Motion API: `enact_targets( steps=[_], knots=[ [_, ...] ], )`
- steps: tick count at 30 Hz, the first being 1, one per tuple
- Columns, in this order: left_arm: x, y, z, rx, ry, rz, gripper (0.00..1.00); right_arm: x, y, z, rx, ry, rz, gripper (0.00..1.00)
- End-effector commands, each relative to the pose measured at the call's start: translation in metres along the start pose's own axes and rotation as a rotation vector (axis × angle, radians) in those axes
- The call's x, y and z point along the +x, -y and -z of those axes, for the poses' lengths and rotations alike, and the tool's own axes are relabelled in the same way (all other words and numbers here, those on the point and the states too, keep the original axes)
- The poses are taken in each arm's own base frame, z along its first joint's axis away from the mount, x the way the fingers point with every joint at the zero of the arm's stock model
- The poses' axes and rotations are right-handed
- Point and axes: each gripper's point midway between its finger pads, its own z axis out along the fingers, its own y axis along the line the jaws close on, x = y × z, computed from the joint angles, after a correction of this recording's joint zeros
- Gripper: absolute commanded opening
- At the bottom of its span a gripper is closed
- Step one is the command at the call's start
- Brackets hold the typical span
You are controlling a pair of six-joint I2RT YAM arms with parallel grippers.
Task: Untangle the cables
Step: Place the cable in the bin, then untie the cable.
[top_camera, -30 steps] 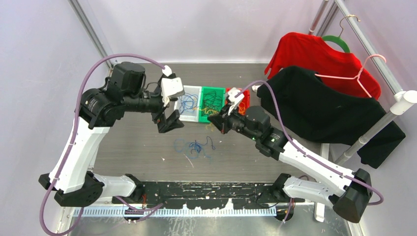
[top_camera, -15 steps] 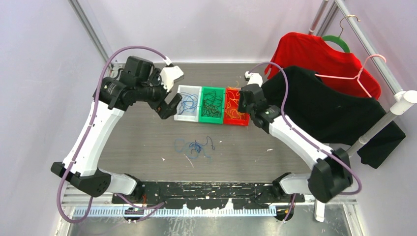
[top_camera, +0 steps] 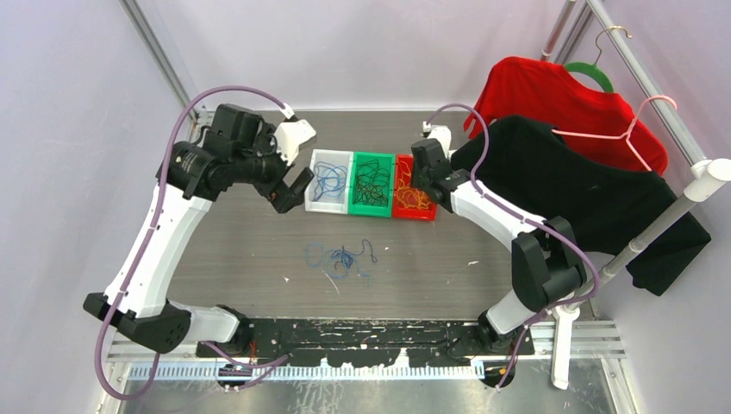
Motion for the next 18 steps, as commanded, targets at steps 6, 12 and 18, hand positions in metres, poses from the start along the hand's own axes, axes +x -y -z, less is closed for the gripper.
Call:
enact_targets(
  steps=[6,12,18],
  knots=[
    [0.001,-0.002,0.005,0.006,0.022,0.023,1.0,-0.068,-0.01,0.025,-0.068,0.157,-0.069,0.67],
    [0.031,0.01,-0.025,0.118,-0.051,0.024,1.0,-0.047,-0.036,0.06,-0.228,0.116,-0.067,0.77],
    [0.094,0.046,-0.085,0.338,-0.215,-0.012,0.92,-0.032,-0.04,0.09,-0.327,0.149,-0.098,1.0]
  ],
)
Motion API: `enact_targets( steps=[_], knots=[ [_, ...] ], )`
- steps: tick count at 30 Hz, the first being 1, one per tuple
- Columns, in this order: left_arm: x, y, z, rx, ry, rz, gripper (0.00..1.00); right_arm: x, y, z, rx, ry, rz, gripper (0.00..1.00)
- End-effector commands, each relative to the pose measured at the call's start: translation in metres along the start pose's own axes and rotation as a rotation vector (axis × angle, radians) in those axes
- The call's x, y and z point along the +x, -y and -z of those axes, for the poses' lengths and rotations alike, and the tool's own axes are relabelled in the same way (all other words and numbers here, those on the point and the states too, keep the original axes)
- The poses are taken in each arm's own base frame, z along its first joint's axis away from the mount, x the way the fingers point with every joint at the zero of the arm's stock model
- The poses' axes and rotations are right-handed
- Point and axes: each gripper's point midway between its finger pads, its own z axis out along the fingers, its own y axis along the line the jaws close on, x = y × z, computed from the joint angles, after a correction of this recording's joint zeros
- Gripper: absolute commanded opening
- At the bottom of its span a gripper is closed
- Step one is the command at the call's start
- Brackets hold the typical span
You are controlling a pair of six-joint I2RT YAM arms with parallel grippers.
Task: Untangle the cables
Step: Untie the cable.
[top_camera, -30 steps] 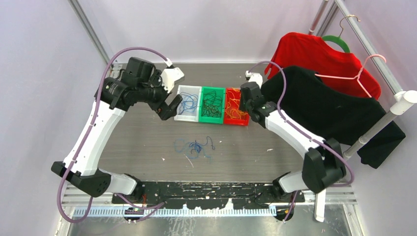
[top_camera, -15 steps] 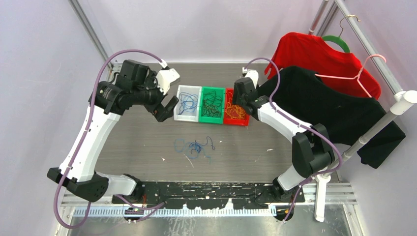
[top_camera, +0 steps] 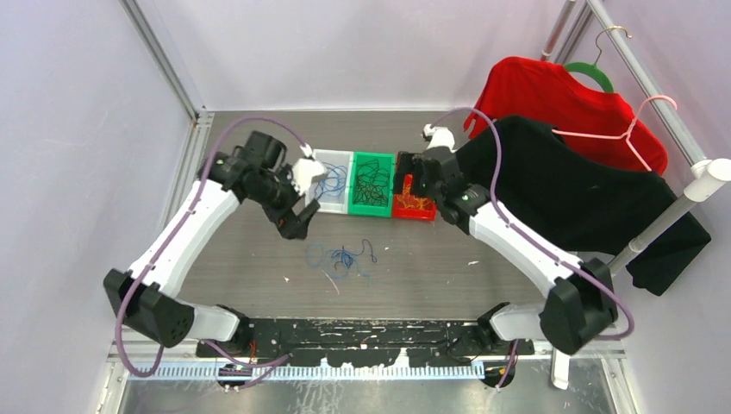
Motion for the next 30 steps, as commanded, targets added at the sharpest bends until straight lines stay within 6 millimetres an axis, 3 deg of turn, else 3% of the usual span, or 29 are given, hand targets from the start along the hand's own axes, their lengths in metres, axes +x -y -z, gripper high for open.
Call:
enact_targets(
  steps=[1,5,8,14,21,24,26,30],
  knots=[
    [0.022,0.014,-0.049,0.158,-0.081,-0.086,0.89,-0.014,-0.007,0.024,-0.071,0.104,-0.095,1.0],
    [0.045,0.003,-0.092,0.193,-0.168,-0.102,0.81,-0.018,0.011,0.036,-0.014,0.167,-0.166,1.0],
    [0.053,-0.005,-0.117,0.188,-0.175,-0.109,0.77,-0.013,0.015,0.043,-0.026,0.176,-0.125,1.0],
    [0.06,-0.015,-0.153,0.181,-0.141,-0.14,0.65,-0.011,-0.003,0.063,-0.183,0.219,-0.154,0.98],
    [0.06,-0.011,-0.176,0.235,-0.119,-0.114,0.45,0.004,-0.015,0.059,-0.23,0.124,-0.155,0.9],
    [0.063,-0.007,-0.175,0.255,-0.146,-0.098,0.23,0.01,-0.02,0.058,-0.256,0.098,-0.161,0.92],
    [0.06,-0.006,-0.163,0.261,-0.17,-0.098,0.08,0.011,-0.031,0.061,-0.324,0.093,-0.143,0.96],
    [0.041,-0.012,-0.115,0.181,-0.209,-0.1,0.0,0.017,-0.061,0.07,-0.461,0.073,-0.052,0.96]
  ],
)
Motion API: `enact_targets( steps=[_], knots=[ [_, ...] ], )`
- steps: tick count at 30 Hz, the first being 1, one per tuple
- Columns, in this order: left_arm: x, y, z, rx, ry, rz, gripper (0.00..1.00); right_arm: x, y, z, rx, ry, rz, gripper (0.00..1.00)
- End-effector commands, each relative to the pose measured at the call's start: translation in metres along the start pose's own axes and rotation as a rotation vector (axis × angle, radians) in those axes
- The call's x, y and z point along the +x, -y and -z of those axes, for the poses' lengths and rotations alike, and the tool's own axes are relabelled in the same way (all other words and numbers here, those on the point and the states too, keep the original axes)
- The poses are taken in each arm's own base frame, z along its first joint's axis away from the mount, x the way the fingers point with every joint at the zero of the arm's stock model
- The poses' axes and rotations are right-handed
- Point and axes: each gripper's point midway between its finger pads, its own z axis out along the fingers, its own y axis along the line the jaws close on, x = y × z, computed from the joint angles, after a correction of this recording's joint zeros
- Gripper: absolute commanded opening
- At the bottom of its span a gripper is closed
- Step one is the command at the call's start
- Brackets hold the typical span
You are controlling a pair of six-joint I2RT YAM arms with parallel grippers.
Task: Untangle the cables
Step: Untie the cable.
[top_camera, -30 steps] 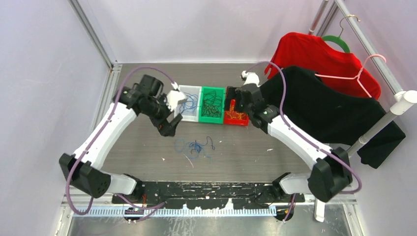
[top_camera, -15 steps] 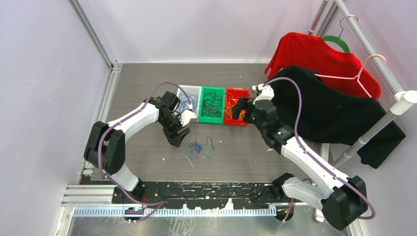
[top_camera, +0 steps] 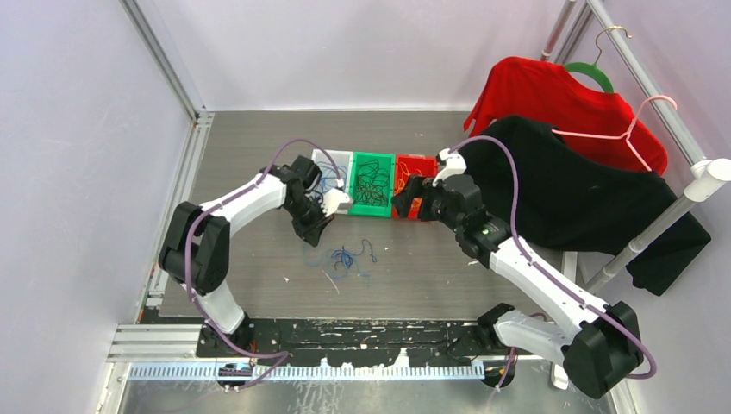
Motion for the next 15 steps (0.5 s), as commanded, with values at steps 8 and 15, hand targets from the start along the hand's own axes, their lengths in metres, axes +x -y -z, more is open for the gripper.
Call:
enact_targets(
  steps=[8,15],
  knots=[
    [-0.078,0.047,0.197,-0.21,0.223,-0.089,0.0,0.023,-0.137,0.01,-0.451,0.025,0.261,0.92],
    [-0.115,0.084,0.269,-0.225,0.393,-0.105,0.0,0.021,-0.198,0.007,-0.626,0.121,0.338,0.93]
  ],
)
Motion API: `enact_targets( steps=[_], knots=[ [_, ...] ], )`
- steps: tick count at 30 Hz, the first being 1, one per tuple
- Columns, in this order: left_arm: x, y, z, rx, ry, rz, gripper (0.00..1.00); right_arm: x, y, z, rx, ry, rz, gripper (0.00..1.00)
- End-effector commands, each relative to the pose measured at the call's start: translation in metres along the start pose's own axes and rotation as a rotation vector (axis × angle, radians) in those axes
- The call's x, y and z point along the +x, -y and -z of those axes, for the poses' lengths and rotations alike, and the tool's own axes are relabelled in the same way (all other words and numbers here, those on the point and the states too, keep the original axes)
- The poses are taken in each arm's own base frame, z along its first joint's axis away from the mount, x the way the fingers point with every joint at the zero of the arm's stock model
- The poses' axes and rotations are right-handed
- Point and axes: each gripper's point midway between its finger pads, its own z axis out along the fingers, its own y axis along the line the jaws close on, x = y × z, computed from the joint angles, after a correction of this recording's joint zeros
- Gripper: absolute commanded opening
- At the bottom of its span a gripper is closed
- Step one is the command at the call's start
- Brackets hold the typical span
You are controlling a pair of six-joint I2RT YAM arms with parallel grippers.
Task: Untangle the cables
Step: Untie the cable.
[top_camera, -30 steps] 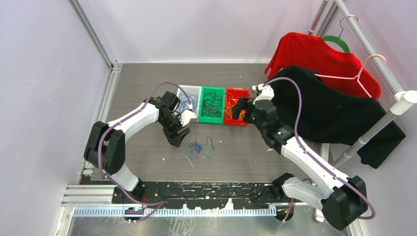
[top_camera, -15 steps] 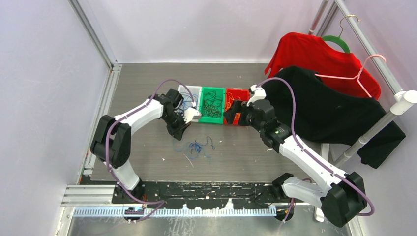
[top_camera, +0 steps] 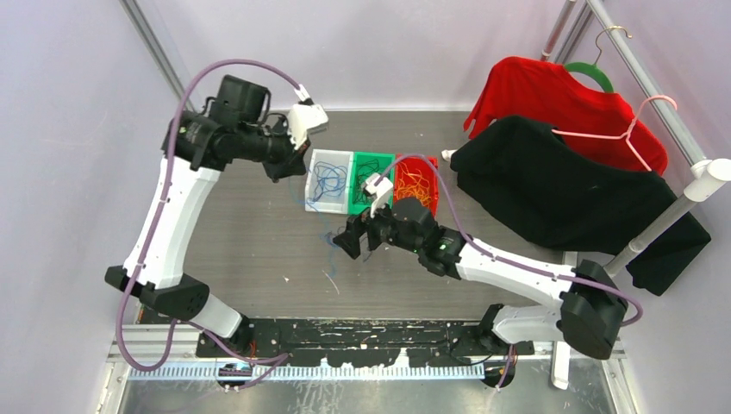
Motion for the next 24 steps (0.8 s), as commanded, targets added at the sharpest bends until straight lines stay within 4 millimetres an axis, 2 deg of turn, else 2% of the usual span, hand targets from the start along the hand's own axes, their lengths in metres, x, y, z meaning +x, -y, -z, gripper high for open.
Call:
enact_targets(
  steps=[1,4,9,15,17,20,24],
  knots=[
    [-0.01,0.026,0.027,0.062,0.015,0.071,0.0,-0.068,-0.033,-0.019,-0.102,0.216,0.094,0.93],
    [-0.029,0.026,0.043,0.036,0.09,0.05,0.0,-0.073,-0.041,-0.037,-0.111,0.223,0.123,0.93],
    [-0.053,0.026,0.065,-0.008,0.189,0.013,0.0,-0.063,-0.051,-0.069,-0.122,0.2,0.146,0.93],
    [-0.075,0.03,0.094,-0.057,0.302,-0.022,0.0,-0.056,-0.04,-0.098,-0.046,0.217,0.143,0.88],
    [-0.084,0.033,0.105,-0.072,0.357,-0.045,0.0,-0.053,-0.042,-0.107,-0.055,0.218,0.135,0.87],
    [-0.096,0.034,0.121,-0.109,0.439,-0.077,0.0,-0.042,-0.054,-0.12,-0.083,0.194,0.137,0.86],
    [-0.114,0.032,0.14,-0.167,0.544,-0.132,0.0,-0.021,-0.059,-0.138,-0.092,0.147,0.106,0.82]
  ],
)
